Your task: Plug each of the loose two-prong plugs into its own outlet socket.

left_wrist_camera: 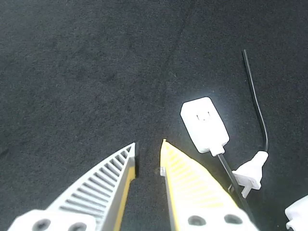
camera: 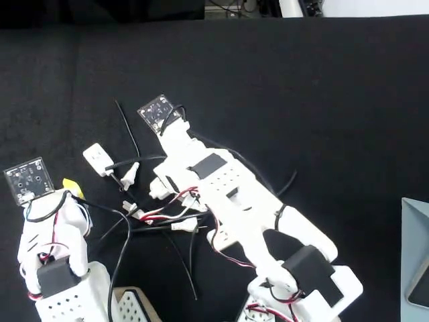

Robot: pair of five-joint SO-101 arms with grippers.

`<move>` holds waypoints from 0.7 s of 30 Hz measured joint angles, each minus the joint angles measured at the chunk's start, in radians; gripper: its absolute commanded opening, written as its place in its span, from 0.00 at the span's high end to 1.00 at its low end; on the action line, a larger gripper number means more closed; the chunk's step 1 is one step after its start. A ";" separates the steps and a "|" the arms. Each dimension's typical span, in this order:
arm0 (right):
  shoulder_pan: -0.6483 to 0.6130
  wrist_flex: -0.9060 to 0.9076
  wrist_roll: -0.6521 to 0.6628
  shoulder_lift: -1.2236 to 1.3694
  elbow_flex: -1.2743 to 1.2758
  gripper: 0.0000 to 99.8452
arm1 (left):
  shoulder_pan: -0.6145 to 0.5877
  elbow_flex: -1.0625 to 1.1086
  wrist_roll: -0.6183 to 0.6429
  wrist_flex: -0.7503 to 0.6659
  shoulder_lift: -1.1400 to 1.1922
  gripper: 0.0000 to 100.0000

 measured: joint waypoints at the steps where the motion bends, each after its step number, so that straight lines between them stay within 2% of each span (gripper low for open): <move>1: 0.000 0.000 0.000 0.000 0.000 0.99 | 0.000 0.000 0.000 0.000 0.000 0.90; 21: 0.021 0.035 0.041 0.114 -0.012 0.99 | 0.000 0.000 0.000 0.002 0.000 0.90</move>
